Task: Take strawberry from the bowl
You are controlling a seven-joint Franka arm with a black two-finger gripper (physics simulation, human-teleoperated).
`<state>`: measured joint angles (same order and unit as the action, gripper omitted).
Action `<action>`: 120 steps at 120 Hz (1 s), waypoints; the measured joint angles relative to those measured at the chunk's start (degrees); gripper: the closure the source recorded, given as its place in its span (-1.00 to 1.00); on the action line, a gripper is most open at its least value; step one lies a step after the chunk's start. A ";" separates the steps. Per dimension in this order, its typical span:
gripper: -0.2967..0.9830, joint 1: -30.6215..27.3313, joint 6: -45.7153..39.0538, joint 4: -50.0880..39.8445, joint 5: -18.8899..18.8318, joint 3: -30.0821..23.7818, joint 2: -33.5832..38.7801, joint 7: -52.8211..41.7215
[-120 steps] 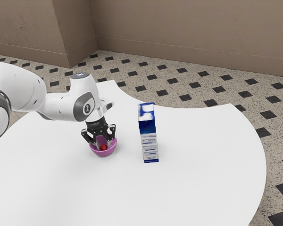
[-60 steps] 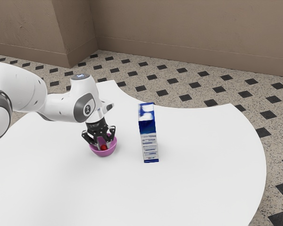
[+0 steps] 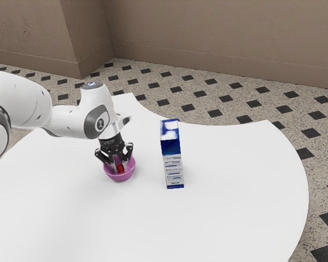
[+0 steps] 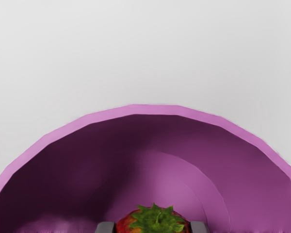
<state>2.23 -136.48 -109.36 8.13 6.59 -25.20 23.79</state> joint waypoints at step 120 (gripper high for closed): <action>0.43 18.68 1.20 29.37 -3.31 -0.15 -8.76 1.47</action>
<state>20.92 -135.29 -80.00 4.82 6.44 -33.95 25.26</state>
